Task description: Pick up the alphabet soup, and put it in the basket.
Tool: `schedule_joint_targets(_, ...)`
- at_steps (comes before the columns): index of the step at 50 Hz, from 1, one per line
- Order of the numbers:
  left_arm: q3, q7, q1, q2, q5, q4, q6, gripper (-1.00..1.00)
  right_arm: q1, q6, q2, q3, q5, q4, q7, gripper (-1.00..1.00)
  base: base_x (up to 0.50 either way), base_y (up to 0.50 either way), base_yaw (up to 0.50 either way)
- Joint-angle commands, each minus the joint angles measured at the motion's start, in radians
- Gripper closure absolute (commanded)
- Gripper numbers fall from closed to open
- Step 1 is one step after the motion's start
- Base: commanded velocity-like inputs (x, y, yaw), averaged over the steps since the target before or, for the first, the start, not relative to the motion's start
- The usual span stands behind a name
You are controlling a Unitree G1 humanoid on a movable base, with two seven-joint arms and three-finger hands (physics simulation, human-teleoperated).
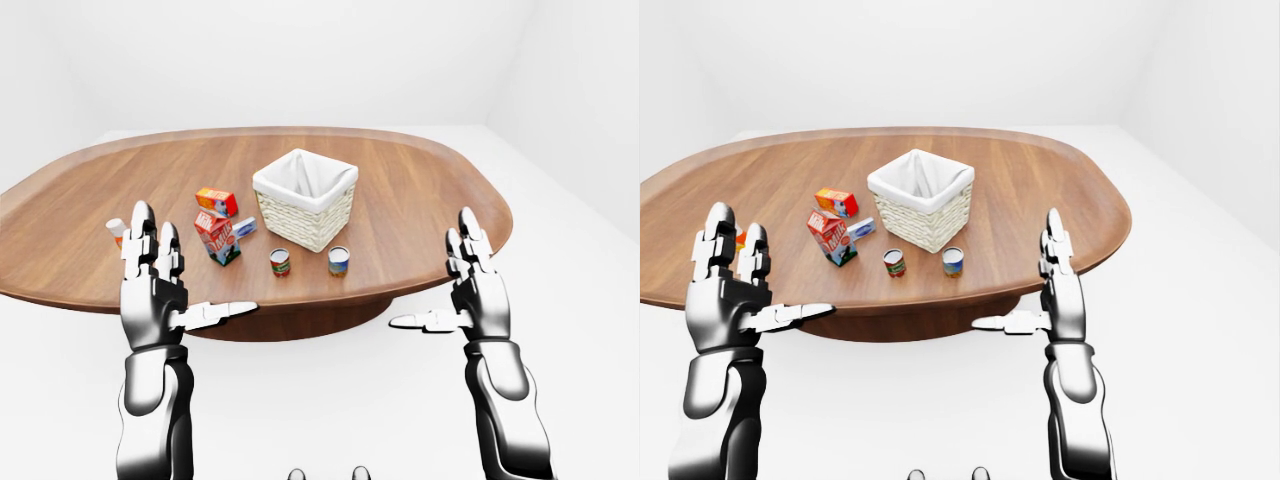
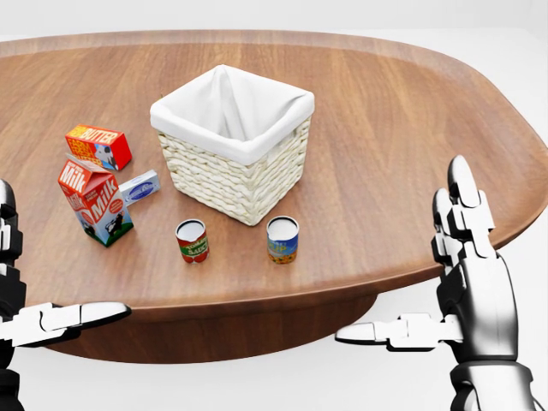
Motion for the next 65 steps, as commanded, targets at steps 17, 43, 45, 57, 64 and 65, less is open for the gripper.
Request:
schedule_joint_targets(17,0.001,0.000,0.001,0.001,-0.001,0.000,0.000,-1.00,0.002,0.000,0.001,0.007,-0.013,0.014,0.000,-1.00,0.00,0.00,0.00)
schedule_joint_targets(43,0.001,-0.003,-0.001,0.002,0.004,0.015,0.000,-1.00,0.004,0.000,0.001,0.023,-0.041,0.045,0.003,-1.00,0.20,0.00,0.00)
schedule_joint_targets(45,0.001,-0.004,-0.001,0.003,0.004,0.016,0.000,-1.00,0.004,0.000,0.001,0.023,-0.041,0.046,0.003,-1.00,0.32,0.00,0.00)
schedule_joint_targets(57,-0.003,-0.003,0.000,0.001,0.009,0.018,0.000,-1.00,0.006,0.000,0.002,0.024,-0.043,0.045,0.005,-1.00,0.32,0.00,0.00)
schedule_joint_targets(64,-0.006,-0.003,0.003,0.000,0.011,0.014,0.000,-1.00,0.006,0.000,0.002,0.024,-0.043,0.048,0.005,-1.00,0.32,0.00,0.00)
schedule_joint_targets(65,-0.006,-0.003,0.003,0.000,0.012,0.013,0.000,-1.00,0.005,0.000,0.002,0.023,-0.043,0.049,0.005,-1.00,0.31,0.00,0.00)
